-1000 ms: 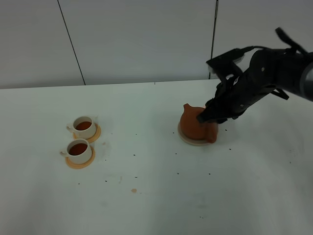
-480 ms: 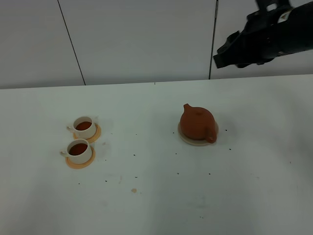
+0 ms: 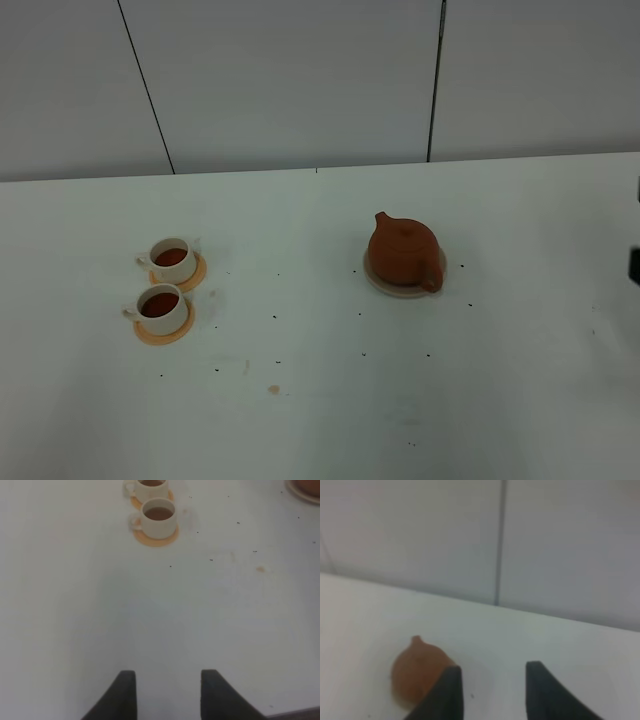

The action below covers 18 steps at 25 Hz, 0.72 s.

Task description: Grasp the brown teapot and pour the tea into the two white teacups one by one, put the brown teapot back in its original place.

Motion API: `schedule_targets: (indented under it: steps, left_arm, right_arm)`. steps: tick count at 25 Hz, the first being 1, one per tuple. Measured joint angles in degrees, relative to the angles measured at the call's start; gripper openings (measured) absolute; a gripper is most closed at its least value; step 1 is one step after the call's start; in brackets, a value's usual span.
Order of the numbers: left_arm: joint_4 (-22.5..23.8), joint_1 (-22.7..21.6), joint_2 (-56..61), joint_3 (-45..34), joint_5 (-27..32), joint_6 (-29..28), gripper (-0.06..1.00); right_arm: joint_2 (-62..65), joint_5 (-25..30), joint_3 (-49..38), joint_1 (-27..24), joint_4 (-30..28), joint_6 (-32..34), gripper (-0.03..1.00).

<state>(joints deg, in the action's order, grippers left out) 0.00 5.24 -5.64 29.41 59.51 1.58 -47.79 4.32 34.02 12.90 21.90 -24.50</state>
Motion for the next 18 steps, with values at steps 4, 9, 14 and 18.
schedule_targets:
  steps: [4, 9, 14, 18]
  left_arm:
    - [0.0, 0.0, 0.0, 0.0, 0.0, 0.0, 0.37]
    - [0.0, 0.0, 0.0, 0.0, 0.0, 0.0, 0.37]
    - [0.0, 0.0, 0.0, 0.0, 0.0, 0.0, 0.37]
    - [0.0, 0.0, 0.0, 0.0, 0.0, 0.0, 0.37]
  right_arm:
    - [15.2, -3.3, -13.2, -0.4, 2.4, 1.7, 0.23]
    - [24.6, -0.2, -16.8, -3.9, 2.2, 2.0, 0.17]
    - [25.3, 12.6, -13.5, -15.6, -0.5, 5.5, 0.16]
    - [25.5, 27.1, -5.7, -24.6, -6.0, 9.4, 0.16]
